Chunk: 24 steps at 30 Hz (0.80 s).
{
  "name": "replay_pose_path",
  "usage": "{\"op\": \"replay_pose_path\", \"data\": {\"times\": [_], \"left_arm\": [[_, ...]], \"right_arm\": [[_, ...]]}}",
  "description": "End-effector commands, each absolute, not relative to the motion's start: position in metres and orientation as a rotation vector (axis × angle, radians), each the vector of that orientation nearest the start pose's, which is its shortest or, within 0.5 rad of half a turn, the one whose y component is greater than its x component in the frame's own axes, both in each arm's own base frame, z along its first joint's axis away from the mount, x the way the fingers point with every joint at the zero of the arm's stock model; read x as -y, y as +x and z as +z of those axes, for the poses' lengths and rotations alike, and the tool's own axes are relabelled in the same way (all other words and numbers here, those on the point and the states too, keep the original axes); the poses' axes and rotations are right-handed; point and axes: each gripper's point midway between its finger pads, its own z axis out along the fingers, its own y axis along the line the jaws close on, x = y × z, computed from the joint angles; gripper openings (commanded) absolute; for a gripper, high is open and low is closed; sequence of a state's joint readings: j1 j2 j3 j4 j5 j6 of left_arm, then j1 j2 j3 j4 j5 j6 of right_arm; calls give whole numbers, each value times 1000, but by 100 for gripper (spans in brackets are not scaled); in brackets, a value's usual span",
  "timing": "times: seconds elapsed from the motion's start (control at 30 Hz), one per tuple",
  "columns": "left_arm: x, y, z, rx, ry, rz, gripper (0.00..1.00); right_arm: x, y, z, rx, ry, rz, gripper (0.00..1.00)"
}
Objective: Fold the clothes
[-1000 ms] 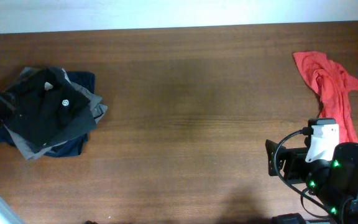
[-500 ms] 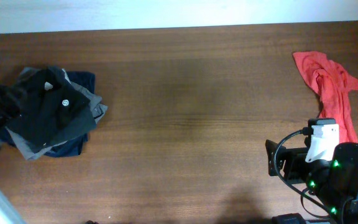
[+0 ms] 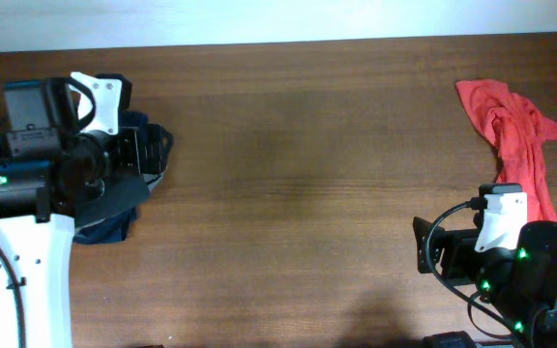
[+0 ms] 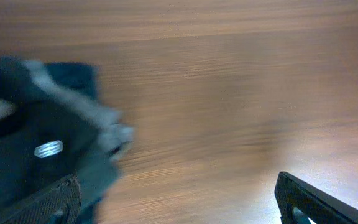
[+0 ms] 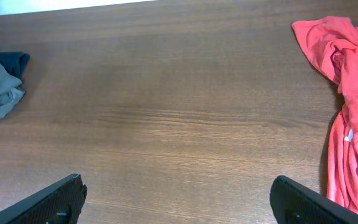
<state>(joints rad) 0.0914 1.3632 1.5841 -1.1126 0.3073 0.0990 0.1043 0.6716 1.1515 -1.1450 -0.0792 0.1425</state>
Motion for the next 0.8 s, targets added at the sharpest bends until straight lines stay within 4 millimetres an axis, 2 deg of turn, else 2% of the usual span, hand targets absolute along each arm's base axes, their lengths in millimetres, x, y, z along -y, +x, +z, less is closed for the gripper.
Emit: {"op": "replay_pose_path", "data": {"times": [0.0, 0.07, 0.17, 0.2, 0.23, 0.3, 0.4, 0.43, 0.5, 0.57, 0.6, 0.67, 0.77], "left_arm": [[-29, 351, 308, -2405, -12, 72, 99], [-26, 355, 311, -2384, -1, 50, 99], [-31, 360, 313, -2370, 59, 113, 99], [-44, 361, 309, -2383, -3, 187, 92], [-54, 361, 306, -2395, -80, 229, 80], [-81, 358, 288, -2442, -292, 293, 78], [-103, 359, 264, -2509, -408, 258, 77], [-108, 361, 254, -2534, -434, 225, 70], [-114, 367, 237, -2566, -473, 108, 44], [-113, 377, 225, -2572, -482, -51, 23], [-115, 379, 222, -2573, -485, -93, 18], [-126, 379, 217, -2570, -525, -111, 18], [-144, 383, 221, -2531, -504, -69, 19]], "right_arm": [[-32, 195, 292, -2244, 3, 206, 99], [-32, 195, 292, -2244, 3, 206, 99], [-32, 195, 292, -2244, 3, 206, 99], [-32, 195, 292, -2244, 3, 206, 99], [-32, 195, 292, -2244, 3, 206, 99], [-32, 195, 292, -2244, 3, 206, 99], [-32, 195, 292, -2244, 3, 206, 99], [-32, 195, 292, -2244, 3, 206, 99], [-32, 195, 292, -2244, 3, 206, 99], [-32, 195, 292, -2244, 3, 206, 99], [-32, 195, 292, -2244, 3, 206, 99], [-32, 195, 292, -2244, 3, 206, 99], [-32, 195, 292, -2243, 3, 206, 99]]}}
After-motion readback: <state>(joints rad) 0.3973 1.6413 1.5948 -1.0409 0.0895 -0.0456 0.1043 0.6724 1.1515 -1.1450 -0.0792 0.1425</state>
